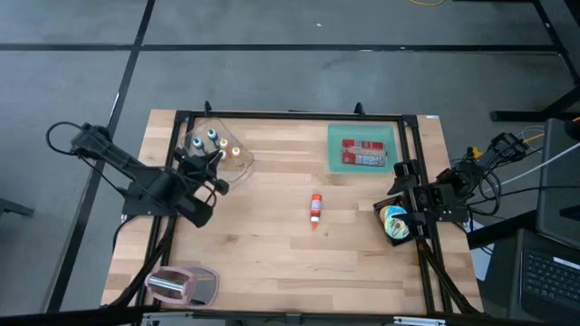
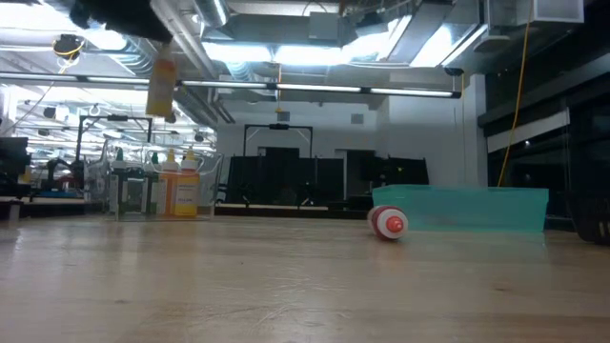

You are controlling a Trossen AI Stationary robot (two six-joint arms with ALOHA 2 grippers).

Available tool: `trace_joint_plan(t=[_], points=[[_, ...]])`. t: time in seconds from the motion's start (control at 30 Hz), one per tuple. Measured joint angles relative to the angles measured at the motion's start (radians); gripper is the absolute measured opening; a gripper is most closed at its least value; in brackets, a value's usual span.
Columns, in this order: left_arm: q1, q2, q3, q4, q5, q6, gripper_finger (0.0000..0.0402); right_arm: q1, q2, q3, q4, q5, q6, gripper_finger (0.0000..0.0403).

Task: Pick & Place Food Item
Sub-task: Put the yellow food coloring bottle into the transparent bin

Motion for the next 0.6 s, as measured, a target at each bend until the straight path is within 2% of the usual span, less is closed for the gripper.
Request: trace_joint_plan(t=[0.1,0.3,0.47,0.6], points=[[0.000,0.050,-0.013,-0.115,0.001,-0.176,0.0019,0.000,0.000,0.000,-0.002,0.000,0.000,0.0242],[-0.002,0.091,-0.141,-0.129,0.033,-0.378,0.0014,0.000,0.000,0.000,-0.002,0.000,0.000,0.0242],[-0.006,0.086,-0.220,-0.146,0.034,-0.483,0.0014,0.000,0.000,0.000,-0.006,0.000,0.001,0.0242],[-0.003,0.076,-0.227,-0.243,0.049,-0.551,0.0013,0.000,0.000,0.000,-0.006,0.012,0.000,0.0242]])
